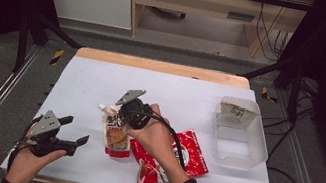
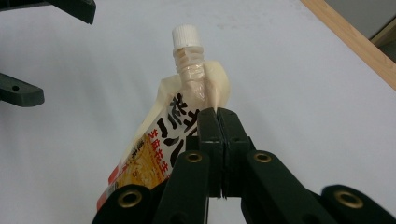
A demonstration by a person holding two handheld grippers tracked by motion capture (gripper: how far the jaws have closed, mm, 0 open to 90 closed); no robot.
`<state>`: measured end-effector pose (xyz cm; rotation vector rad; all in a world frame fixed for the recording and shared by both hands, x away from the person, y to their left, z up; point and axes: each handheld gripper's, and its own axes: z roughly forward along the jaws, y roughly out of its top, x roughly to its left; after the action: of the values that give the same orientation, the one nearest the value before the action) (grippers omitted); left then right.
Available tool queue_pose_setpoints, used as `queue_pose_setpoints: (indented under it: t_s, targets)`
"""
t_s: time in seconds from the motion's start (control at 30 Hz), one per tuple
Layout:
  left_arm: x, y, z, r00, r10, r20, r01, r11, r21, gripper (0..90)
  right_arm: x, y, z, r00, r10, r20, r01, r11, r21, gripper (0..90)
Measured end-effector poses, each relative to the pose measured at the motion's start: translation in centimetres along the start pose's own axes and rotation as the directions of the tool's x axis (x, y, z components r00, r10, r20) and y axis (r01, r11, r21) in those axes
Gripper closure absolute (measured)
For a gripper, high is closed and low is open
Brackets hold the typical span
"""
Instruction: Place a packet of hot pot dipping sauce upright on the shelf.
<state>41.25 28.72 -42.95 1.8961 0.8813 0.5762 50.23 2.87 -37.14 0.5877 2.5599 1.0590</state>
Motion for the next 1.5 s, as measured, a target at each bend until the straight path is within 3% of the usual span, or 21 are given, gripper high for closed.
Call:
queue_pose_setpoints:
  t_s: [0.33,0.77,1.13,1.33,1.5]
  targets:
    - [0.6,-0.1,-0.2,0.9998,-0.005,-0.017,0.005,1.0000,-0.004,12.4,-0.5,0.6,-1.4,0.9999,-0.012,0.011,0.012,1.000,-0.027,90.0]
    - [0.7,-0.1,-0.1,0.9999,-0.001,-0.016,0.001,1.0000,0.009,12.5,-0.3,1.5,-1.7,0.9994,-0.033,0.008,0.033,0.999,-0.040,90.0]
    - [0.5,-0.1,-0.1,0.9997,0.001,-0.023,-0.001,0.9999,0.011,12.9,-0.5,1.0,-2.8,0.9987,-0.049,0.010,0.050,0.997,-0.063,90.0]
    - [0.3,0.0,-0.1,0.9998,0.013,-0.016,-0.013,0.9998,0.013,14.4,-0.5,0.8,-3.4,0.9983,-0.055,0.016,0.056,0.996,-0.072,90.0]
    - [0.0,0.9,0.2,0.9987,0.051,0.002,-0.051,0.9984,0.024,17.3,-0.9,0.5,-3.9,0.9988,-0.049,0.004,0.049,0.994,-0.097,90.0]
